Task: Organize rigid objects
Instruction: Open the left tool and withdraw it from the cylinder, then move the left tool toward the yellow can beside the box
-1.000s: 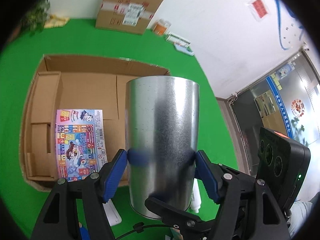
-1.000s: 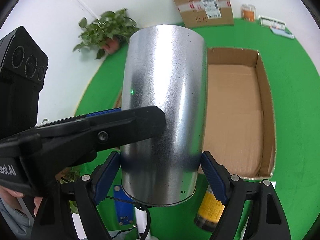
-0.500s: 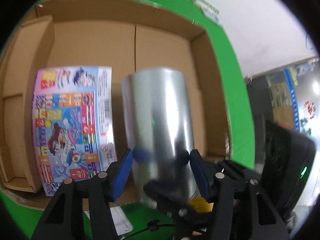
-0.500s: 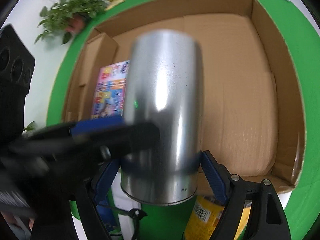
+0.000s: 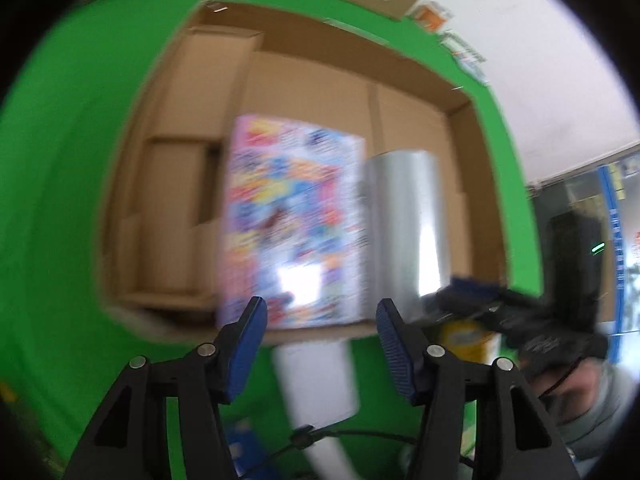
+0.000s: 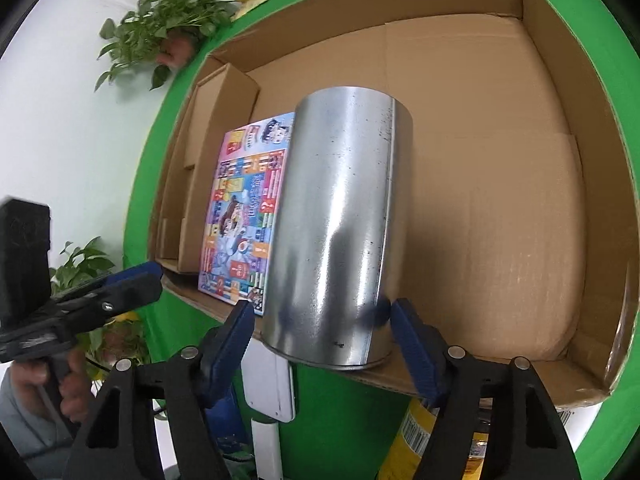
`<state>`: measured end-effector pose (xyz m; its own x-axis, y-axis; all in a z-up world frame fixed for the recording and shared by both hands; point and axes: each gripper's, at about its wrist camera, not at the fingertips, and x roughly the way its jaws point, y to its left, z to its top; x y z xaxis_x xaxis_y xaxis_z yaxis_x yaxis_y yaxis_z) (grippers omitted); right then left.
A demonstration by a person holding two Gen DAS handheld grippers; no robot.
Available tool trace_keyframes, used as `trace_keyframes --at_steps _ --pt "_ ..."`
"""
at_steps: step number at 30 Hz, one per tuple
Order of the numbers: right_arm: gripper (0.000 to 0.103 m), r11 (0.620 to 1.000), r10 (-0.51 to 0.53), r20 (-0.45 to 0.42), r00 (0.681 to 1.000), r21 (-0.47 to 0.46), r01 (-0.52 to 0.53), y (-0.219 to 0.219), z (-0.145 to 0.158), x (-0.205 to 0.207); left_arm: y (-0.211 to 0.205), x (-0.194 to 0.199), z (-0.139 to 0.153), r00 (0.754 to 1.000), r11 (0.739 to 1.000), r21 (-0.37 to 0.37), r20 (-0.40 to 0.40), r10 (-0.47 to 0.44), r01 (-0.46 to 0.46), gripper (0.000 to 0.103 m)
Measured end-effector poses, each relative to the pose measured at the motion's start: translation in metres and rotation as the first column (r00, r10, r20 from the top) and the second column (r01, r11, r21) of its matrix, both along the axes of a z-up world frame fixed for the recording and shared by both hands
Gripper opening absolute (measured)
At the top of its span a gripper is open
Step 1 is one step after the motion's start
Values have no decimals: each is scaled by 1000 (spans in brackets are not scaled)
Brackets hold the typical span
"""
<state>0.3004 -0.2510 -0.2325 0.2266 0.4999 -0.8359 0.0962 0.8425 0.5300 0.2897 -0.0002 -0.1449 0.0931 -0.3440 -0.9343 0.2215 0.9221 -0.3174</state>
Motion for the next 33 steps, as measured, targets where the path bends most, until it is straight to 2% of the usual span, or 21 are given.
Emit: trace_keyframes --at_steps 2,3,4,5,7,9,10,11,13,16,18,21,23,26,29,30,33 --pt "71 998 -11 42 999 61 8 -9 12 -8 16 -5 -6 1000 999 37 1 22 -22 55" --pt "74 999 -27 59 998 49 24 -15 16 -12 23 -6 -10 1000 999 44 -5 30 -30 55" --pt "84 998 -60 79 995 -2 60 -23 22 -16 28 -6 -16 999 998 54 -30 34 -33 49" --pt "88 995 -90 93 992 -42 94 -31 27 -22 27 -6 -16 999 998 50 -24 35 -34 49" --pt "88 983 -144 78 986 -101 152 -51 27 -32 30 -8 -15 999 998 44 -20 37 -36 49" --pt "77 970 -166 27 986 -173 169 -67 20 -41 38 -8 -18 996 998 36 -67 54 -52 46" --pt "68 961 -166 -3 986 -224 161 -72 15 -44 39 -11 -25 991 998 35 -115 62 -59 37" --pt "58 950 -158 -37 987 -279 142 -75 9 -47 41 -15 -35 986 997 54 -155 65 -57 35" --pt "46 941 -124 -41 991 -322 105 -75 8 -53 41 -24 -44 983 995 93 -174 52 -36 34" --pt "46 922 -106 -36 994 -377 85 -68 14 -57 43 -36 -33 987 998 53 -155 43 -35 34" --pt "46 912 -115 -25 993 -398 96 -64 16 -60 40 -40 -14 996 999 51 -86 13 -9 35" --pt "46 902 -109 5 994 -420 101 -61 16 -63 34 -36 17 998 995 101 56 -10 5 37" --pt "46 894 -100 10 995 -439 94 -59 18 -64 39 -25 26 996 996 88 87 0 -8 40" --pt "44 890 -98 9 995 -447 92 -68 16 -67 41 -10 23 995 998 62 100 -11 4 40" --pt "43 886 -91 3 996 -456 82 -68 15 -66 36 0 -7 1000 998 63 -1 -14 14 39" --pt "43 878 -76 -1 997 -474 67 -65 15 -66 35 -1 -9 1000 999 51 14 -9 8 37" --pt "43 872 -83 -25 996 -486 60 -66 13 -65 39 -5 -8 1000 1000 26 -24 4 -3 37"
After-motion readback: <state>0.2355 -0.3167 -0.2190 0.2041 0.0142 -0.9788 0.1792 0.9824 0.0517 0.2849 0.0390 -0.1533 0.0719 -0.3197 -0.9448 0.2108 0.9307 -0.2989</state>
